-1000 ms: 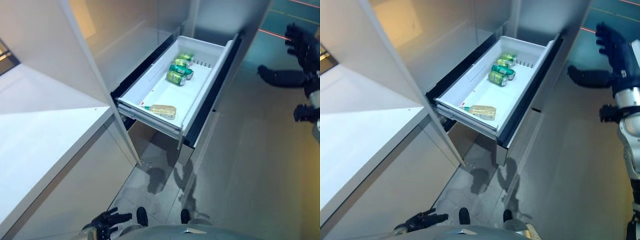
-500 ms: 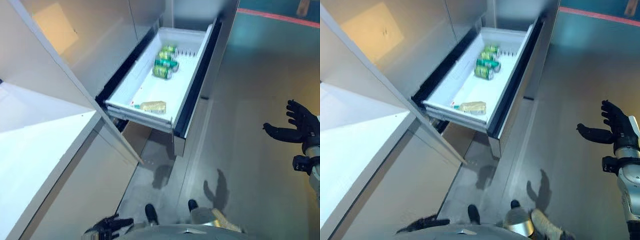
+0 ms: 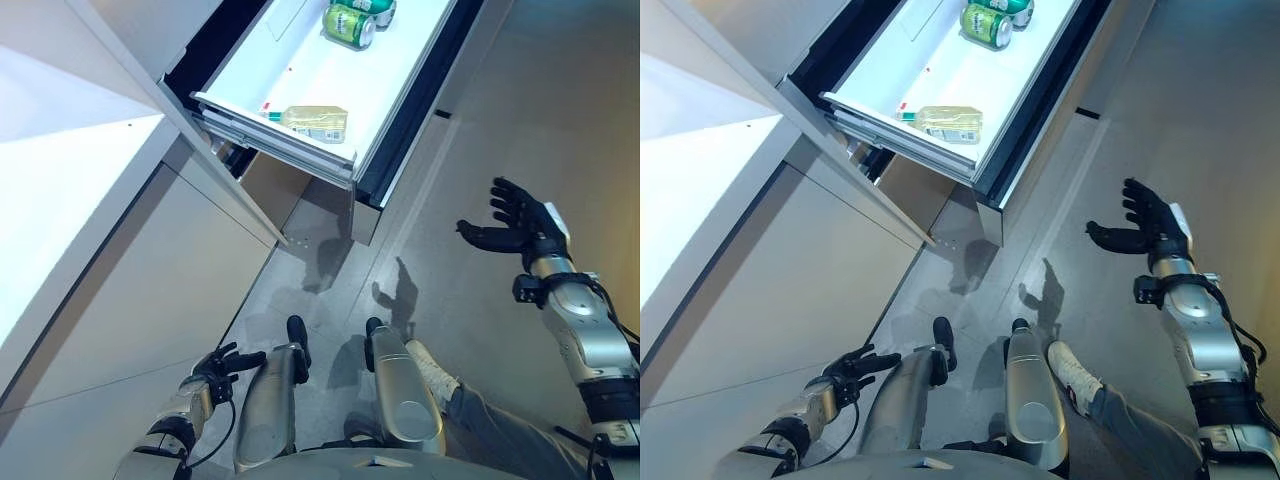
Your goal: Put drinks into fridge and close the fridge
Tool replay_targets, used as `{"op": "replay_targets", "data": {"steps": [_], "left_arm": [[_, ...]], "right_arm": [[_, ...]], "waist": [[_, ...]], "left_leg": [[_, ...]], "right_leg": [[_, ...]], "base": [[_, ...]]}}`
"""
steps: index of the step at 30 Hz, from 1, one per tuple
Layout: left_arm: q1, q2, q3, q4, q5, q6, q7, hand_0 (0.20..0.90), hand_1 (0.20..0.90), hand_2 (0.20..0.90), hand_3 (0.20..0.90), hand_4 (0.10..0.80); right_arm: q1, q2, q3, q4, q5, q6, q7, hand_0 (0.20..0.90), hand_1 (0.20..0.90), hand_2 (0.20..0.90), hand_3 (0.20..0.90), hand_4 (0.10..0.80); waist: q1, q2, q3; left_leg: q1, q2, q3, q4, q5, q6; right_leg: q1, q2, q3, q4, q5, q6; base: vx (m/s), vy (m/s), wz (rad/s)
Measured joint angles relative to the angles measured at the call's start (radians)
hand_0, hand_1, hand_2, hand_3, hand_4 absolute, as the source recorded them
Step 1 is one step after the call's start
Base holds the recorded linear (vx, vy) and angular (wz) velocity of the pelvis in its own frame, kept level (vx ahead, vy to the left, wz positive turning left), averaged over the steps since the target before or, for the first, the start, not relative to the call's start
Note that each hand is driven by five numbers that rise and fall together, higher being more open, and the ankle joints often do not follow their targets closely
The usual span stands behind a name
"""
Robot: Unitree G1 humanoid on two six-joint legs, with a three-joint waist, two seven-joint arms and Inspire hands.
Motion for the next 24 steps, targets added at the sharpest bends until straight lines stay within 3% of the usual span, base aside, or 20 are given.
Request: {"op": "replay_targets", "data": {"steps": [10, 17, 24], "left_arm": [[-0.062, 0.007, -0.051, -0.008, 0.000, 0.030, 0.038, 0.900, 0.900, 0.900, 0.900, 0.800], [-0.067, 0.006, -0.074, -0.010, 0.000, 0.033, 0.042, 0.900, 0.900, 0.900, 0.900, 0.800], [-0.068, -0.007, -0.075, -0.007, 0.002, 0.034, 0.045, 0.900, 0.900, 0.900, 0.900, 0.800]], "right_arm": [[-0.277, -0.002, 0.181, 0.071, -0.079, 0.008, -0.013, 0.900, 0.900, 0.900, 0.900, 0.800], [-0.346, -0.001, 0.253, 0.072, -0.120, 0.015, -0.053, 0.900, 0.900, 0.900, 0.900, 0.800], [-0.416, 0.019, 0.313, 0.073, -0.119, 0.070, -0.094, 0.900, 0.900, 0.900, 0.900, 0.800]], "waist": [[0.053, 0.027, 0.057], [0.060, 0.030, 0.063], [0.110, 0.034, 0.065]], "left_leg": [[-0.053, -0.023, -0.085, 0.026, 0.008, -0.011], [-0.054, -0.022, -0.106, -0.009, 0.039, -0.020], [-0.021, -0.021, -0.146, -0.038, 0.055, -0.038]], "right_leg": [[-0.037, 0.003, -0.038, 0.039, -0.008, -0.012], [-0.036, 0.005, -0.058, 0.020, -0.004, -0.020], [0.014, 0.009, -0.097, -0.013, -0.002, -0.026]], "base": [[0.000, -0.023, 0.11], [-0.011, 0.003, 0.06], [0.040, -0.013, 0.14]]}}
